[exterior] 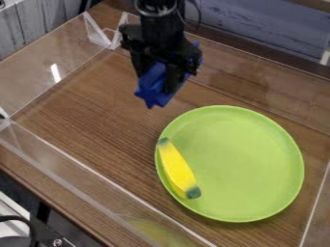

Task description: Remove the blue object from inside the green plate and put it on the table

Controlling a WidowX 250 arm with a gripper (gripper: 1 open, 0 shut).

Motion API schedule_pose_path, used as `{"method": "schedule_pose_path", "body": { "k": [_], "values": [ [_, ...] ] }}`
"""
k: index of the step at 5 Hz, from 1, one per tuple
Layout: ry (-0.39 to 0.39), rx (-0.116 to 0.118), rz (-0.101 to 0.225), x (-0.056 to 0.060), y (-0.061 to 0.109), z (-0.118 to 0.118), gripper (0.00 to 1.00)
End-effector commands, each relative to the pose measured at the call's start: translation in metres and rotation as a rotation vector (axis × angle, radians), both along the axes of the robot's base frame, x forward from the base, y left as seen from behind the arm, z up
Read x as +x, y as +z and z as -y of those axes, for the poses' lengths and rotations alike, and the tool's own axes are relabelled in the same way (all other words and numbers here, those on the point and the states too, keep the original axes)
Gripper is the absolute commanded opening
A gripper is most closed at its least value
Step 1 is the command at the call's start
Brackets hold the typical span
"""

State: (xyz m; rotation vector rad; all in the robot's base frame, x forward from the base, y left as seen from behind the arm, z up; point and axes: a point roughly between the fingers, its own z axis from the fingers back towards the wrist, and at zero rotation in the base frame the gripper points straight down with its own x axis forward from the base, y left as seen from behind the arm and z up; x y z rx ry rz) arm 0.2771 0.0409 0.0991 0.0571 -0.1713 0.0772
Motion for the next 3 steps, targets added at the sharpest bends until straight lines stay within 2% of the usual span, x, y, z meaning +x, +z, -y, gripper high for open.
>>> {"method": "schedule_pose_path", "body": {
  "k": [1,3],
  "values": [
    [-0.011,0.014,0.054,0.005,0.001,0.000,0.00],
    [0.015,0.025,0.045,-0.001,-0.008,-0.026,0.00]
  ]
}}
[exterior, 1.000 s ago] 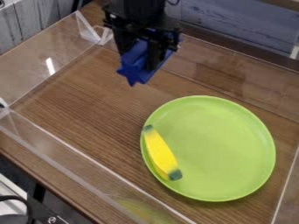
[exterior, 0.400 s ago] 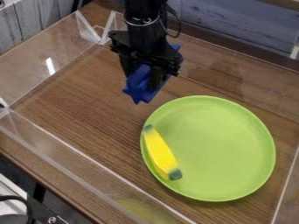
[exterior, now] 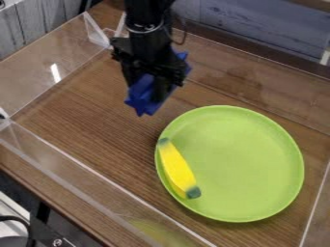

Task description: Remove the blue object from inside the green plate and put it on the table

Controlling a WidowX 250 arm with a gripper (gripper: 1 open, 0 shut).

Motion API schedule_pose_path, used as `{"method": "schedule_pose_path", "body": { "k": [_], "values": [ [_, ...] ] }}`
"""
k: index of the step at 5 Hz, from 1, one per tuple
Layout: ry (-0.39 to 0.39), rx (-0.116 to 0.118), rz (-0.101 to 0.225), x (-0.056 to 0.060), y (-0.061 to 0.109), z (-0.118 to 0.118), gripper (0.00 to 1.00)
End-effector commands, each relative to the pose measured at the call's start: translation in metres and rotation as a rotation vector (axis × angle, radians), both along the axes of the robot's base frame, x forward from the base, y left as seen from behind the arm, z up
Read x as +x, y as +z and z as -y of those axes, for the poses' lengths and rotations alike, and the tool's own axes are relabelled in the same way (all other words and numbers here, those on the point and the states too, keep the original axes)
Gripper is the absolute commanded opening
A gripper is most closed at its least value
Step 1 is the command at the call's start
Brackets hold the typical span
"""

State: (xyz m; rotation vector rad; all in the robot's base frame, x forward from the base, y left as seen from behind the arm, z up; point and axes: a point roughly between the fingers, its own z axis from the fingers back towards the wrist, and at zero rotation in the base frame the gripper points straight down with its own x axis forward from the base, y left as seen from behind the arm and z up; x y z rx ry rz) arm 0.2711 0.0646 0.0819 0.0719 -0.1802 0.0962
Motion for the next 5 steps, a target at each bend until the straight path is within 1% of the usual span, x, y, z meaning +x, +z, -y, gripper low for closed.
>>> {"method": "schedule_pose_path", "body": {
  "k": [1,3,4,5],
  "values": [
    [0.000,0.016,0.033,0.002,0.003,-0.014,0.00],
    [0.023,0.036,0.008,0.002,-0.014,-0.034,0.00],
    [0.026,0.041,-0.003,0.004,-0.017,-0.037,1.00],
    [0.036,0.029,-0.001,0.008,-0.014,-0.037,1.00]
  ]
}}
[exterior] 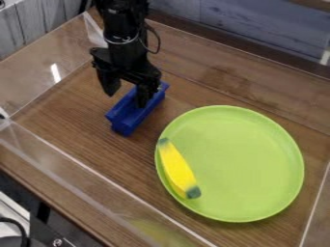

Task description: Remove the blue object from inside the green plate and put it on the table

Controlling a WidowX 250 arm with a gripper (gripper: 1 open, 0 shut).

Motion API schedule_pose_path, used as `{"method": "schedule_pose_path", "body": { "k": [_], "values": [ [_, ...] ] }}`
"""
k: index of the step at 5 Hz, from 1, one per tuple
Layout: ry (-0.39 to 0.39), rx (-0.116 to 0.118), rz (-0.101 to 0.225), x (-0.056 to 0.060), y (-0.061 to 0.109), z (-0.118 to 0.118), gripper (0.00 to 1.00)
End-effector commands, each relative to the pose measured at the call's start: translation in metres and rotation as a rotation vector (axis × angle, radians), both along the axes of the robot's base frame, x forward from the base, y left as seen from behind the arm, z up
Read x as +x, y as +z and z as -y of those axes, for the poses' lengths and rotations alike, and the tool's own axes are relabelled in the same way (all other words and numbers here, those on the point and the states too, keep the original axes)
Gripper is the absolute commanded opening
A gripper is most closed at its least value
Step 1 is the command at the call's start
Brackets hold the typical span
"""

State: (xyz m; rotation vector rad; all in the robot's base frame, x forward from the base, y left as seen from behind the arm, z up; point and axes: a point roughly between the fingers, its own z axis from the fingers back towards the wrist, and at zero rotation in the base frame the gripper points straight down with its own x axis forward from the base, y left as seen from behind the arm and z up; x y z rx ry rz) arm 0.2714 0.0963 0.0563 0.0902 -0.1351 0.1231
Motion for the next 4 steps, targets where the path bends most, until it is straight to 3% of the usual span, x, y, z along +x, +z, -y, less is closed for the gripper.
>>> {"method": "schedule_pose_path", "body": {
  "k": [1,4],
  "values": [
    [0.012,0.005,0.045,0.0115,0.0117,-0.0046,1.00],
    [0.035,-0.021,0.043,0.0179,0.0162,-0.0046,1.00]
  ]
}}
